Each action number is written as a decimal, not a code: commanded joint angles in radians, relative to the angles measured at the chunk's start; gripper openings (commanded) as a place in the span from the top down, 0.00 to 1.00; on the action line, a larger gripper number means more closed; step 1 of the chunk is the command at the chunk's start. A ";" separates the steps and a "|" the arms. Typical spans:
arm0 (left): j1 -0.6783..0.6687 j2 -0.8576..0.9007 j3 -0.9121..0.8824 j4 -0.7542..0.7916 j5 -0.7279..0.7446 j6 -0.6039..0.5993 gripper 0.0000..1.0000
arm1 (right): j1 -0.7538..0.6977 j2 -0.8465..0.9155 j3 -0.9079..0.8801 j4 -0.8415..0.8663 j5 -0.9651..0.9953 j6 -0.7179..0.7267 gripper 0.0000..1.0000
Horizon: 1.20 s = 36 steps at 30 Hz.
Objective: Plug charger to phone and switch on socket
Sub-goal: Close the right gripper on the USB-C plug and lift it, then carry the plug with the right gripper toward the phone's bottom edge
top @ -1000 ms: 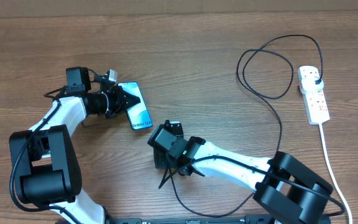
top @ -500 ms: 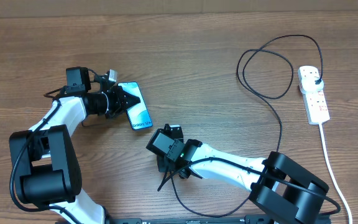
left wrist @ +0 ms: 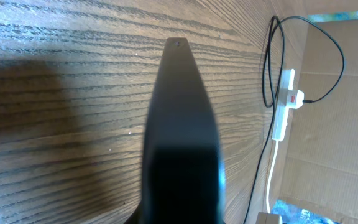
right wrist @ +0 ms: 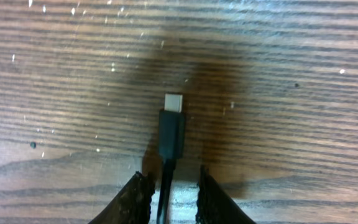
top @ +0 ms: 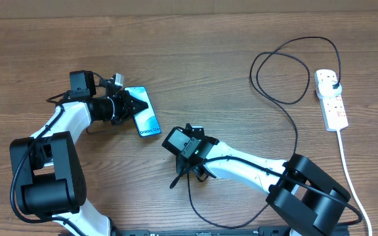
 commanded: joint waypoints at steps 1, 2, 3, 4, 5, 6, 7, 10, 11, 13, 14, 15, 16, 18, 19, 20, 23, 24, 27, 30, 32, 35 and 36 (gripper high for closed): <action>0.003 -0.021 -0.001 0.004 0.024 0.005 0.96 | 0.004 0.016 0.009 -0.004 0.002 0.002 0.72; 0.003 -0.021 -0.001 0.004 0.024 0.005 0.96 | 0.004 0.018 0.009 -0.004 0.002 0.003 0.72; 0.003 -0.021 -0.001 0.004 0.024 0.005 0.96 | 0.004 0.020 0.009 -0.004 0.002 0.003 0.72; 0.003 -0.021 -0.001 0.004 0.024 0.005 0.96 | 0.004 0.022 0.008 -0.004 0.002 0.007 0.72; 0.003 -0.021 -0.001 0.004 0.024 0.005 0.96 | 0.004 0.023 0.008 -0.004 0.002 0.007 0.74; 0.003 -0.021 -0.001 0.004 0.024 0.005 0.96 | 0.004 0.023 0.008 -0.004 0.002 0.007 0.79; 0.003 -0.021 -0.001 0.004 0.024 0.005 0.96 | 0.004 0.023 0.008 -0.004 0.002 0.007 0.82; 0.003 -0.021 -0.001 0.004 0.024 0.005 0.96 | 0.004 0.023 0.008 -0.004 0.002 0.010 0.92; 0.003 -0.021 -0.001 0.004 0.024 0.005 0.96 | 0.004 0.023 0.008 -0.004 0.002 0.010 0.94; 0.003 -0.021 -0.001 0.004 0.024 0.005 0.96 | 0.004 0.023 0.008 -0.002 0.002 0.010 0.96; 0.003 -0.021 -0.001 0.004 0.025 0.005 0.96 | 0.004 0.023 0.008 0.000 0.002 0.010 0.96; 0.003 -0.021 -0.001 0.004 0.024 0.005 0.96 | 0.004 0.023 0.008 0.003 0.002 0.010 0.96; 0.003 -0.021 -0.001 0.004 0.025 0.005 0.96 | 0.004 0.023 0.008 0.004 0.002 0.010 0.96; 0.003 -0.021 -0.001 0.004 0.025 0.006 0.96 | 0.002 0.023 0.008 0.003 -0.002 0.010 0.96; 0.003 -0.021 -0.001 0.004 0.025 0.008 0.95 | 0.001 0.023 0.009 0.003 -0.008 0.009 0.96; 0.003 -0.021 -0.001 0.004 0.025 0.011 0.96 | -0.001 0.023 0.009 0.000 -0.019 0.004 0.96; 0.003 -0.021 -0.001 0.003 0.025 0.024 0.96 | -0.007 0.021 0.010 -0.002 -0.056 -0.019 0.96; 0.003 -0.021 -0.001 0.002 0.029 0.025 0.96 | -0.012 0.019 0.011 -0.002 -0.073 -0.022 0.96; 0.004 -0.021 -0.002 -0.003 0.129 0.092 0.96 | -0.045 -0.011 0.011 0.000 -0.163 -0.087 0.96; 0.006 -0.021 -0.001 0.004 0.239 0.136 0.96 | -0.081 -0.074 0.011 0.000 -0.271 -0.197 0.96; 0.007 -0.021 -0.002 0.003 0.272 0.131 0.95 | -0.097 -0.127 0.011 0.000 -0.343 -0.266 0.96; 0.011 -0.021 -0.003 0.000 0.322 0.091 0.96 | -0.109 -0.214 0.011 0.000 -0.495 -0.399 0.96; 0.011 -0.021 -0.003 0.000 0.341 0.077 0.95 | -0.110 -0.240 0.011 -0.002 -0.549 -0.436 0.96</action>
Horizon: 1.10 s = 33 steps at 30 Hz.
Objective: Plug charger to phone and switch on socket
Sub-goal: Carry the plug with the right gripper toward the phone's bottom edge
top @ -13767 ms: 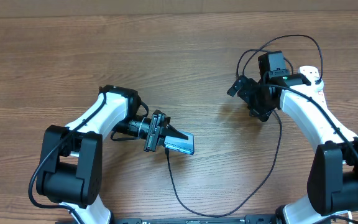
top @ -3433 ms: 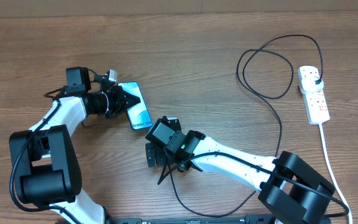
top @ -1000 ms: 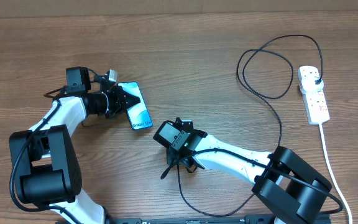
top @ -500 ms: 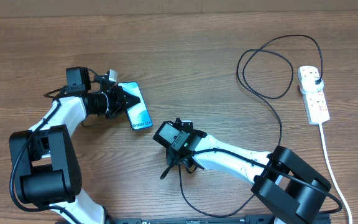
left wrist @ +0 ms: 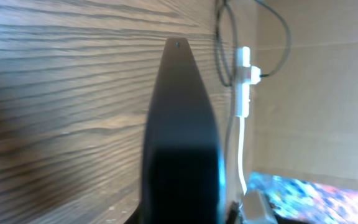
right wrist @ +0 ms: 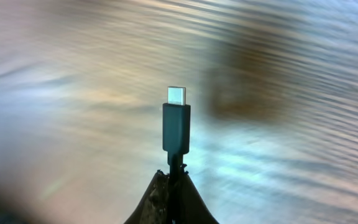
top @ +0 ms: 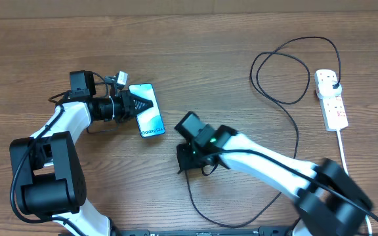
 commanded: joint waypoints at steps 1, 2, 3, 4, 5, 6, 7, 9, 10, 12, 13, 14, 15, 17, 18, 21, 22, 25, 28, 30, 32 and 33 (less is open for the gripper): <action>0.010 -0.021 -0.003 0.001 0.156 -0.011 0.96 | -0.002 -0.128 0.011 0.000 -0.252 -0.203 0.96; 0.010 -0.021 -0.004 0.001 0.178 -0.011 0.95 | -0.002 -0.145 0.011 -0.007 -0.280 -0.218 0.96; 0.010 -0.021 -0.006 0.001 0.199 -0.011 0.95 | 0.001 -0.154 0.010 -0.015 -0.294 -0.225 0.96; 0.010 -0.022 -0.010 0.001 0.228 -0.010 0.96 | 0.005 -0.162 0.006 -0.023 -0.296 -0.225 0.96; 0.010 -0.022 -0.013 0.000 0.251 -0.009 0.95 | 0.010 -0.164 0.000 -0.025 -0.296 -0.225 0.96; 0.010 -0.022 -0.018 0.000 0.269 -0.009 0.96 | 0.017 -0.165 -0.009 -0.023 -0.296 -0.225 0.96; 0.010 -0.022 -0.027 0.000 0.291 -0.009 0.96 | 0.023 -0.165 -0.021 -0.013 -0.296 -0.225 0.96; 0.010 -0.022 -0.047 0.001 0.344 -0.008 0.96 | 0.039 -0.165 -0.047 0.018 -0.297 -0.225 0.96; 0.011 -0.022 -0.058 0.000 0.365 -0.002 0.95 | 0.045 -0.165 -0.060 0.040 -0.306 -0.225 0.96; 0.016 -0.022 -0.088 0.000 0.388 0.002 0.95 | 0.053 -0.165 -0.078 0.090 -0.342 -0.225 0.96; 0.020 -0.023 -0.101 0.000 0.387 0.003 0.95 | 0.054 -0.165 -0.084 0.107 -0.361 -0.225 0.96; 0.030 -0.023 -0.118 0.000 0.388 0.011 0.95 | 0.055 -0.165 -0.085 0.115 -0.374 -0.225 0.96; 0.041 -0.024 -0.135 0.000 0.399 0.024 0.95 | 0.054 -0.166 -0.085 0.117 -0.383 -0.225 0.96; 0.068 -0.032 -0.163 -0.016 0.462 0.089 0.95 | 0.053 -0.179 -0.085 0.107 -0.381 -0.225 0.96; 0.084 -0.036 -0.172 -0.042 0.493 0.136 0.95 | 0.053 -0.193 -0.085 0.101 -0.380 -0.225 0.96; 0.141 -0.050 -0.175 -0.207 0.492 0.291 0.95 | 0.053 -0.244 -0.085 0.099 -0.381 -0.225 0.96; 0.159 -0.054 -0.175 -0.263 0.492 0.341 0.95 | 0.053 -0.261 -0.085 0.096 -0.381 -0.224 0.96; 0.187 -0.055 -0.175 -0.415 0.493 0.465 0.95 | 0.054 -0.307 -0.085 0.080 -0.380 -0.217 0.96; 0.183 -0.055 -0.175 -0.546 0.493 0.576 0.96 | 0.055 -0.322 -0.085 0.039 -0.339 -0.191 0.96; 0.173 -0.055 -0.175 -0.600 0.493 0.629 0.96 | 0.056 -0.322 -0.090 0.020 -0.321 -0.182 0.96; 0.163 -0.055 -0.175 -0.620 0.492 0.648 0.96 | 0.057 -0.322 -0.104 0.029 -0.321 -0.164 0.96; 0.158 -0.055 -0.175 -0.621 0.493 0.652 0.96 | 0.061 -0.322 -0.108 0.032 -0.320 -0.160 0.96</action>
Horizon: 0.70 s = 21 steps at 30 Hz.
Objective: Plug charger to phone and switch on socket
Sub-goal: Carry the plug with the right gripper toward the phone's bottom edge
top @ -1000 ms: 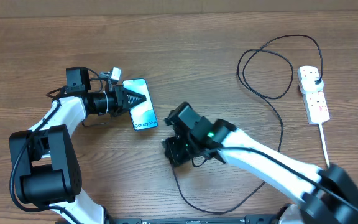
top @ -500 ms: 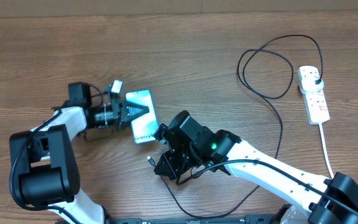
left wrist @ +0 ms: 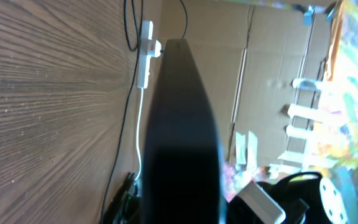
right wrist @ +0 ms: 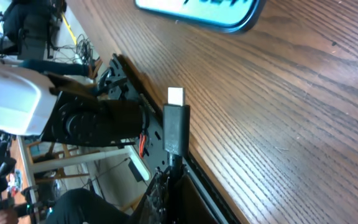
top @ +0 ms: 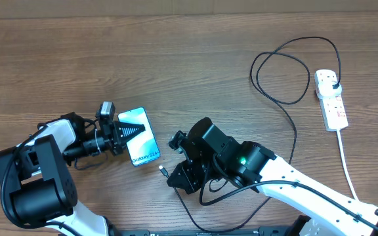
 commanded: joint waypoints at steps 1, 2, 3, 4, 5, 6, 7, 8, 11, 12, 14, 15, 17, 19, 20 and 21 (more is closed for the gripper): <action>-0.022 -0.033 0.000 -0.013 0.060 0.121 0.96 | 0.013 -0.005 -0.022 0.009 0.016 0.019 0.96; -0.027 -0.033 0.000 -0.013 0.060 0.122 0.96 | 0.016 -0.005 -0.024 0.011 0.016 0.019 0.96; -0.036 -0.033 0.000 -0.013 0.060 0.123 0.96 | 0.019 -0.005 -0.027 0.013 0.016 0.019 0.96; -0.043 -0.033 0.000 -0.010 0.060 0.123 0.96 | 0.023 -0.004 -0.028 0.013 0.019 0.019 0.96; -0.052 -0.033 0.000 -0.006 0.060 0.126 0.96 | 0.027 -0.003 -0.028 0.013 0.025 0.020 0.96; -0.062 -0.033 0.000 0.001 0.060 0.126 0.96 | 0.032 -0.002 -0.028 0.013 0.037 0.021 0.96; -0.066 -0.033 0.000 0.006 0.060 0.126 0.96 | 0.035 -0.002 -0.028 0.013 0.050 0.026 0.96; -0.075 -0.033 0.001 0.017 0.060 0.125 0.96 | 0.037 -0.002 -0.028 0.013 0.076 0.044 0.96; -0.084 -0.033 0.001 0.041 0.060 0.125 0.96 | 0.037 0.000 -0.028 0.014 0.099 0.065 0.96; -0.085 -0.033 0.001 0.044 0.060 0.125 0.96 | 0.037 0.000 -0.028 0.013 0.099 0.065 0.96; -0.085 -0.033 0.001 0.054 0.060 0.122 0.96 | 0.037 0.001 -0.028 0.013 0.099 0.065 0.96; -0.085 -0.033 0.001 0.061 0.060 0.121 0.96 | 0.037 0.001 -0.028 0.013 0.099 0.065 0.96; -0.085 -0.033 0.001 0.076 0.060 0.114 0.96 | 0.037 0.004 -0.028 0.014 0.100 0.064 0.96; -0.085 -0.033 0.001 0.080 0.060 0.114 0.96 | 0.037 0.010 -0.028 0.019 0.100 0.065 0.96; -0.085 -0.033 0.001 0.080 0.060 0.114 0.96 | 0.037 0.011 -0.028 0.021 0.099 0.065 0.96; -0.085 -0.033 0.001 0.081 0.060 0.114 0.96 | 0.037 0.013 -0.028 0.024 0.100 0.065 0.96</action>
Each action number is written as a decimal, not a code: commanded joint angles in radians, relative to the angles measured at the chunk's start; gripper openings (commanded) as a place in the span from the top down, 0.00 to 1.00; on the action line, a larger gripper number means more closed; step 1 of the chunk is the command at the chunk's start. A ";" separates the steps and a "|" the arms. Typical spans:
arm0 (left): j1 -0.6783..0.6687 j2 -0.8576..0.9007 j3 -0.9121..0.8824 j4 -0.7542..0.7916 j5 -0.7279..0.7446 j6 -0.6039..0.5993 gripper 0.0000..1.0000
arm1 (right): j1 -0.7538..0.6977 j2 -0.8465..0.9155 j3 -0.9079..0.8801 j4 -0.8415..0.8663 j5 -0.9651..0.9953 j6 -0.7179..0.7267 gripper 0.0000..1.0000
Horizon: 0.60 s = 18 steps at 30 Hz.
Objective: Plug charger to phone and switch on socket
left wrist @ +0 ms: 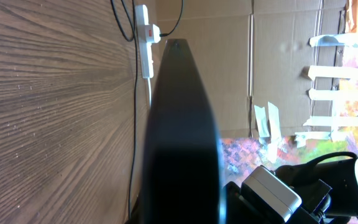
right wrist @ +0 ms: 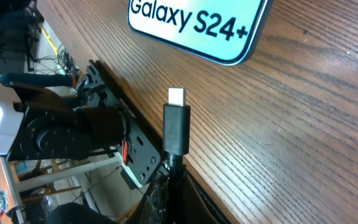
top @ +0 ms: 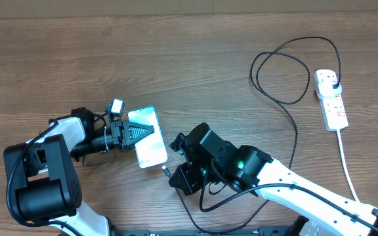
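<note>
The phone (top: 147,145), its lit screen reading "Galaxy S24+" (right wrist: 197,28), is held off the table at its top end by my left gripper (top: 131,133), shut on it; in the left wrist view its dark edge (left wrist: 182,130) fills the middle. My right gripper (top: 179,176) is shut on the black charger cable just behind its USB-C plug (right wrist: 176,121), which points at the phone's lower end, a short gap away (top: 166,171). The white socket strip (top: 331,99) lies at the far right with the charger's adapter plugged in.
The black charger cable (top: 287,92) loops across the right half of the wooden table and runs back under my right arm. The strip's white lead (top: 350,174) trails toward the front right edge. A cardboard wall (left wrist: 278,68) stands behind the table.
The phone in my left gripper has shifted right and turned, so its lower end now points at the plug. My right gripper with the plug has hardly moved.
At first my left gripper held the phone at mid-left and my right gripper stood open around the cable on the table. Then the right gripper was shut on the cable with the plug lifted. Both then came nearer the front, and the phone's lower end now faces the plug.
</note>
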 commanded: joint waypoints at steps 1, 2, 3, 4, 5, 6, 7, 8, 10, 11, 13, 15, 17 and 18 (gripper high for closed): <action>-0.002 -0.032 0.001 0.004 0.060 0.026 0.96 | 0.006 0.010 -0.006 0.012 0.008 0.001 0.96; -0.002 -0.032 0.001 0.010 0.060 0.026 0.96 | 0.006 0.010 -0.006 0.014 0.008 0.001 0.96; -0.002 -0.032 0.001 0.017 0.060 0.026 0.95 | 0.006 0.010 -0.006 0.016 0.008 0.001 0.96; -0.002 -0.032 0.001 0.024 0.060 0.025 0.96 | 0.006 0.010 -0.006 0.016 0.009 0.000 0.96; -0.002 -0.032 0.001 0.031 0.060 0.025 0.96 | 0.006 0.010 -0.006 0.016 0.014 0.000 0.96; -0.002 -0.032 0.001 0.042 0.060 0.014 0.96 | 0.006 0.010 -0.006 0.015 0.017 0.000 0.96; -0.002 -0.032 0.001 0.051 0.060 0.001 0.96 | 0.006 0.010 -0.006 0.012 0.024 0.000 0.96; -0.002 -0.032 0.001 0.058 0.060 -0.007 0.96 | 0.006 0.010 -0.006 0.013 0.025 0.000 0.96; -0.002 -0.032 0.001 0.076 0.060 -0.030 0.96 | 0.006 0.010 -0.010 0.015 0.036 0.000 0.96; -0.002 -0.032 0.001 0.084 0.060 -0.032 0.96 | 0.006 0.010 -0.010 0.014 0.043 0.001 0.96; -0.002 -0.032 0.001 0.095 0.060 -0.035 0.96 | 0.006 0.014 -0.011 0.014 0.048 0.000 0.96; -0.002 -0.032 0.001 0.095 0.060 -0.039 0.96 | 0.006 0.022 -0.011 0.015 0.049 0.001 0.96; -0.002 -0.032 0.001 0.097 0.060 -0.063 0.95 | 0.006 0.031 -0.014 0.026 0.048 0.001 0.96; -0.002 -0.032 0.001 0.101 0.060 -0.082 0.95 | 0.006 0.035 -0.018 0.036 0.046 0.001 0.96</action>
